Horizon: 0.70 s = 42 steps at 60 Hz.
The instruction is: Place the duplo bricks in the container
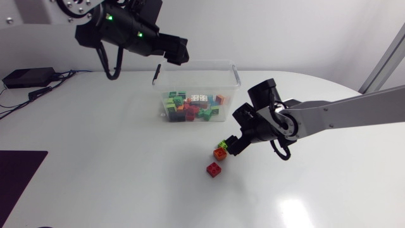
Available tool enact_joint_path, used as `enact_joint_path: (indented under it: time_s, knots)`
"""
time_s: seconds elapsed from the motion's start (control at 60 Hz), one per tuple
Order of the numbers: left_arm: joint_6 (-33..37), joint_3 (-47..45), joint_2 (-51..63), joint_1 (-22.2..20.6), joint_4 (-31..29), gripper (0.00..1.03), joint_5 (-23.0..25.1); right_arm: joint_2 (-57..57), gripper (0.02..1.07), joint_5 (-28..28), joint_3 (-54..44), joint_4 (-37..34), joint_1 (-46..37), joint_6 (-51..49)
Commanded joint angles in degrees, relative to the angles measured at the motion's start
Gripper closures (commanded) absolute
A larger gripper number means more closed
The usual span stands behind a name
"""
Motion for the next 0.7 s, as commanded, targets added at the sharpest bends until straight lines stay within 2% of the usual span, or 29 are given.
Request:
enact_joint_path:
  time_s: [0.0,0.183,0.333,0.683]
  knots:
    - [3.3,-5.1,-2.9,0.2,-1.7,0.05,1.1,2.8,0.14,0.1,1.6,0.5,-0.3,-1.9]
    - [8.5,-14.7,-8.9,-0.1,-4.3,0.05,3.8,5.6,0.14,0.0,3.1,0.3,-0.1,-3.2]
    - [10.6,-20.8,-10.5,-1.1,-4.5,0.05,4.2,7.3,0.14,0.0,3.3,0.2,0.6,-3.5]
    - [11.6,-25.3,-11.3,-2.0,-4.5,0.05,5.2,7.1,0.14,0.1,3.7,-0.6,2.6,-3.2]
